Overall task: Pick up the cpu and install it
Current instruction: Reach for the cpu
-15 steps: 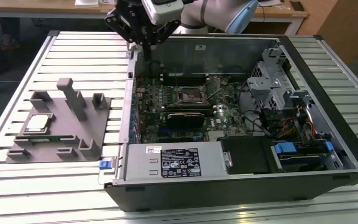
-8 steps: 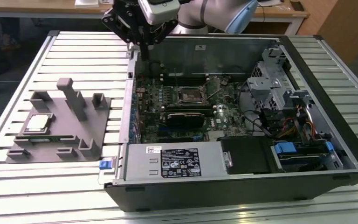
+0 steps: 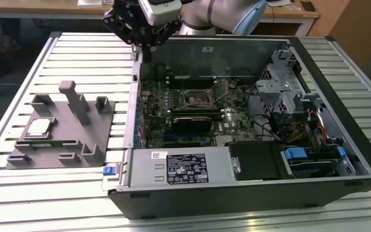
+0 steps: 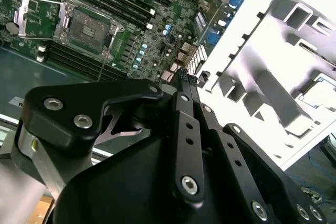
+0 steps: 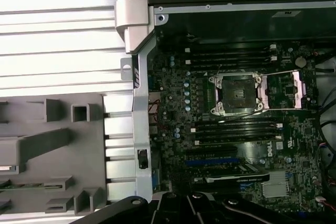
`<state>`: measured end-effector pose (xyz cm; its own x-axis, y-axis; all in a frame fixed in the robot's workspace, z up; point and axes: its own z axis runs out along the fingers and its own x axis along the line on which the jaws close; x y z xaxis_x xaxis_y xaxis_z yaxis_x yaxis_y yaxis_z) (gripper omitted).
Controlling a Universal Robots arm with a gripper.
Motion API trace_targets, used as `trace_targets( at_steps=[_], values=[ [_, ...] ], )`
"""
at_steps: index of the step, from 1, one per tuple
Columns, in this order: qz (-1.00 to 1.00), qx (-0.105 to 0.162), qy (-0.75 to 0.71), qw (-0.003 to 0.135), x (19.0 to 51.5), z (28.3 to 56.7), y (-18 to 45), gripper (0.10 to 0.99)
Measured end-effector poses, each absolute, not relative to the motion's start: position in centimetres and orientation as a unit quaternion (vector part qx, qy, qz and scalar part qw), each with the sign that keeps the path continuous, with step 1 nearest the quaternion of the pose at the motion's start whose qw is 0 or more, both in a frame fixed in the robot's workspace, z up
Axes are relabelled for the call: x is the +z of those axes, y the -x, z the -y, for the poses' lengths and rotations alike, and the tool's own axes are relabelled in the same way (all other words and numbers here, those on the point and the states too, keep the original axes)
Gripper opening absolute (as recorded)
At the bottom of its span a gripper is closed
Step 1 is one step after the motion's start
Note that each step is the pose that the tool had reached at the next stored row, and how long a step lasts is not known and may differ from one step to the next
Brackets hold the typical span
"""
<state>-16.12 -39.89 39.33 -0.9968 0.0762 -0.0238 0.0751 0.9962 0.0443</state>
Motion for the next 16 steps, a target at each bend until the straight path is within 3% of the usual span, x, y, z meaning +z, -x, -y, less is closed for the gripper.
trace_targets(
  at_steps=[16],
  values=[
    [-0.999,0.022,-0.038,0.013,39.33,39.89,17.15,0.106]
  ],
)
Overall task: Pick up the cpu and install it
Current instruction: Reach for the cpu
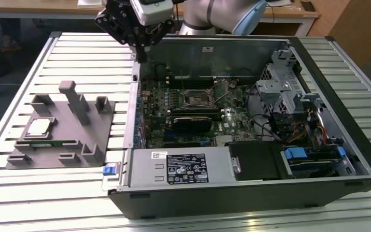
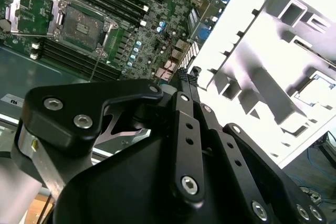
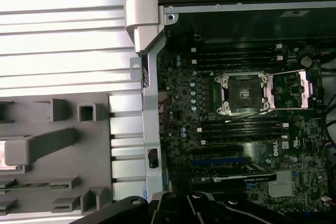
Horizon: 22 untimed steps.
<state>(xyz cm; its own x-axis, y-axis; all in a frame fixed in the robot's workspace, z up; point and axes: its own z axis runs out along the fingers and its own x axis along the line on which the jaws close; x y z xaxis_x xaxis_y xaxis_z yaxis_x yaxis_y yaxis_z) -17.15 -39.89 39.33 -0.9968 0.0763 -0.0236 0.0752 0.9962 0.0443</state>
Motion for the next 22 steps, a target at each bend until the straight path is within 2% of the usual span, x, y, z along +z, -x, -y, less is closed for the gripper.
trace_targets(
  at_steps=[22],
  values=[
    [-0.999,0.022,-0.038,0.013,39.3,39.9,18.5,0.106]
  ],
)
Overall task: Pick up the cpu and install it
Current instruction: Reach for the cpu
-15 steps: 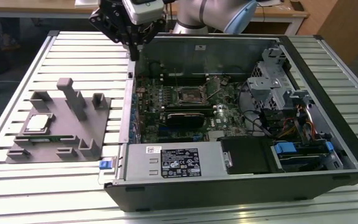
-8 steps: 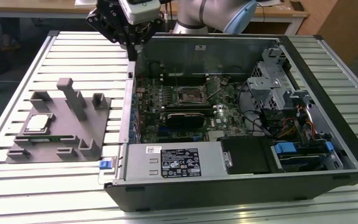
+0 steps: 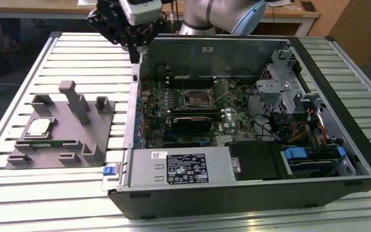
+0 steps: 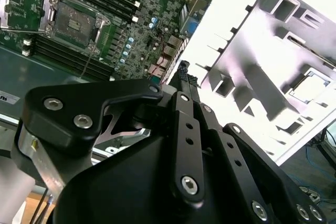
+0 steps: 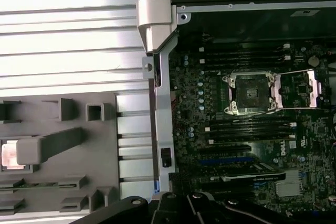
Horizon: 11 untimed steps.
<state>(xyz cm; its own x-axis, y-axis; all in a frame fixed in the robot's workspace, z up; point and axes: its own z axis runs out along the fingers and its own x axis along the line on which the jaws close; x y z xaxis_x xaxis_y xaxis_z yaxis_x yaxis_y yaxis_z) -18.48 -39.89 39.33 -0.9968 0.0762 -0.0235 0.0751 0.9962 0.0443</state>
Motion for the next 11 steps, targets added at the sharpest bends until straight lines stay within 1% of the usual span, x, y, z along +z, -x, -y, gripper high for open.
trace_targets(
  at_steps=[11],
  values=[
    [-0.999,0.022,-0.038,0.012,39.33,39.9,19.13,0.106]
  ],
)
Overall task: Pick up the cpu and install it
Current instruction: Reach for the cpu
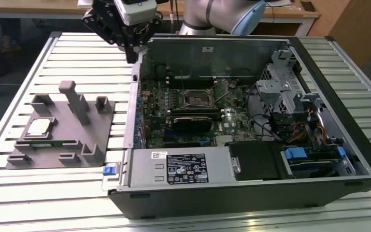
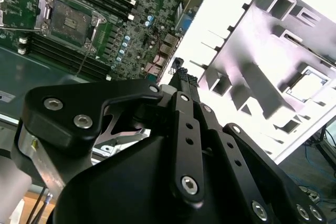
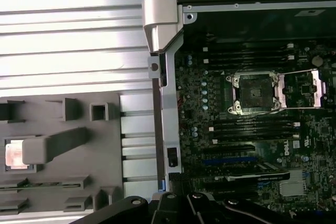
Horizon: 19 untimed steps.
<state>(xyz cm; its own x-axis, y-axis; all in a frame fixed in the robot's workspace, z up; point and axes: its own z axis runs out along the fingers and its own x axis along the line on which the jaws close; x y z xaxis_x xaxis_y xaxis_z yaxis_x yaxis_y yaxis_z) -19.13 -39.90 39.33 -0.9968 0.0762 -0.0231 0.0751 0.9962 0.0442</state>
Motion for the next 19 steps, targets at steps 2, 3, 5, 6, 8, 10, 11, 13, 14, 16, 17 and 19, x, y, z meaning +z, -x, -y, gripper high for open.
trace_targets(
  at_steps=[2,3,5,6,8,10,11,13,14,16,17,19],
  values=[
    [-0.999,0.022,-0.038,0.012,39.33,39.89,19.27,0.106],
    [-0.999,0.022,-0.038,0.012,39.33,39.89,19.33,0.106],
    [-0.999,0.022,-0.038,0.012,39.33,39.89,19.46,0.106],
    [-0.999,0.022,-0.038,0.012,39.33,39.89,19.52,0.106],
    [-0.999,0.022,-0.038,0.012,39.33,39.89,19.62,0.106],
    [-0.999,0.022,-0.038,0.012,39.33,39.89,19.71,0.106],
    [-0.999,0.022,-0.038,0.012,39.33,39.89,19.76,0.106],
    [-0.999,0.022,-0.038,0.012,39.33,39.89,19.86,0.106],
    [-0.999,0.022,-0.038,0.012,39.33,39.89,19.91,0.106],
    [-0.999,0.022,-0.038,0.012,39.33,39.89,20.01,0.106],
    [-0.999,0.022,-0.038,0.012,39.33,39.89,20.04,0.106],
    [-0.999,0.022,-0.038,0.012,39.33,39.89,20.12,0.106]
  ],
)
